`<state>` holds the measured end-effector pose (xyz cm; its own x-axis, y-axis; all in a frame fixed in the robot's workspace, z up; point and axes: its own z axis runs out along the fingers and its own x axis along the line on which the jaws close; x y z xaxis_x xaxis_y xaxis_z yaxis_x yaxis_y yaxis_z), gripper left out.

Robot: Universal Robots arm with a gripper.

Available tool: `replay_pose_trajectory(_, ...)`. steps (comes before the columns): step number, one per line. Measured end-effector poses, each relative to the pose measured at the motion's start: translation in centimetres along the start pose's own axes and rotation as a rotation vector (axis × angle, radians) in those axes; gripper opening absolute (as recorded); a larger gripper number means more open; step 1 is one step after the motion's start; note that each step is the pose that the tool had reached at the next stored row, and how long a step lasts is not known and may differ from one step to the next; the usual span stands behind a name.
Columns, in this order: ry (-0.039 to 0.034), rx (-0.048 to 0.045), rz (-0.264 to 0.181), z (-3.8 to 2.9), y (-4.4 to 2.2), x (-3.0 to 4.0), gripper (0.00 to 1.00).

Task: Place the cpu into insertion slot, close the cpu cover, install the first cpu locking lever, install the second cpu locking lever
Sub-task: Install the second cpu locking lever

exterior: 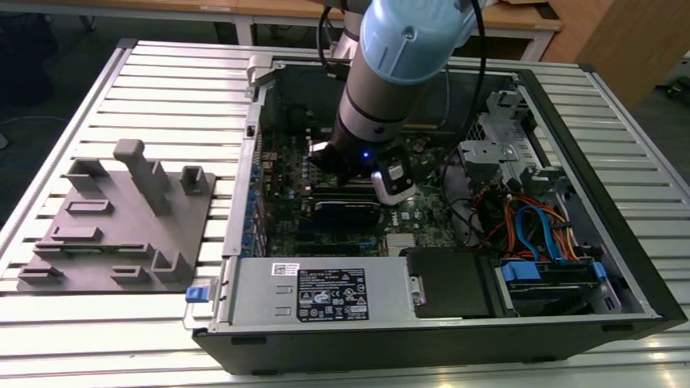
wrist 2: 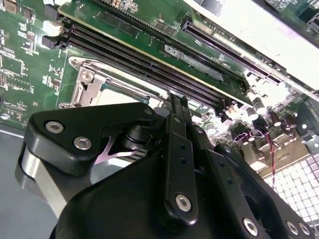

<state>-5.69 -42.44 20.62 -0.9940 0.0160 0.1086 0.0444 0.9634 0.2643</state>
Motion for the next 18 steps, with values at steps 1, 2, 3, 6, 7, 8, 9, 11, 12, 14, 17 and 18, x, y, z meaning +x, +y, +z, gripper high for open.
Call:
replay_pose_trajectory(1, -0.0001, -0.0041, 0.001, -0.01, -0.04, 0.01, 0.1)
replay_pose_trajectory(2, -0.0002, -0.0079, 0.002, -0.02, -0.07, 0.01, 0.1)
replay_pose_trajectory(3, -0.0005, -0.0109, 0.002, -0.03, -0.1, 0.02, 0.1)
replay_pose_trajectory(6, -0.0016, -0.0128, 0.007, -0.08, -0.32, 0.02, 0.1)
replay_pose_trajectory(7, -0.0021, -0.013, 0.008, -0.1, -0.4, 0.03, 0.1)
replay_pose_trajectory(8, -0.0024, -0.0133, 0.01, -0.12, -0.47, 0.04, 0.1)
replay_pose_trajectory(9, -0.0027, -0.014, 0.011, -0.14, -0.54, 0.05, 0.1)
replay_pose_trajectory(11, -0.0028, -0.0163, 0.011, -0.17, -0.63, 0.08, 0.1)
replay_pose_trajectory(12, -0.0029, -0.0174, 0.011, -0.17, -0.66, 0.09, 0.1)
replay_pose_trajectory(14, -0.0029, -0.0191, 0.012, -0.18, -0.74, 0.13, 0.1)
replay_pose_trajectory(17, -0.0036, -0.0222, 0.012, -0.14, -0.78, 0.32, 0.1)
replay_pose_trajectory(18, -0.0042, -0.0232, 0.012, -0.09, -0.8, 0.41, 0.1)
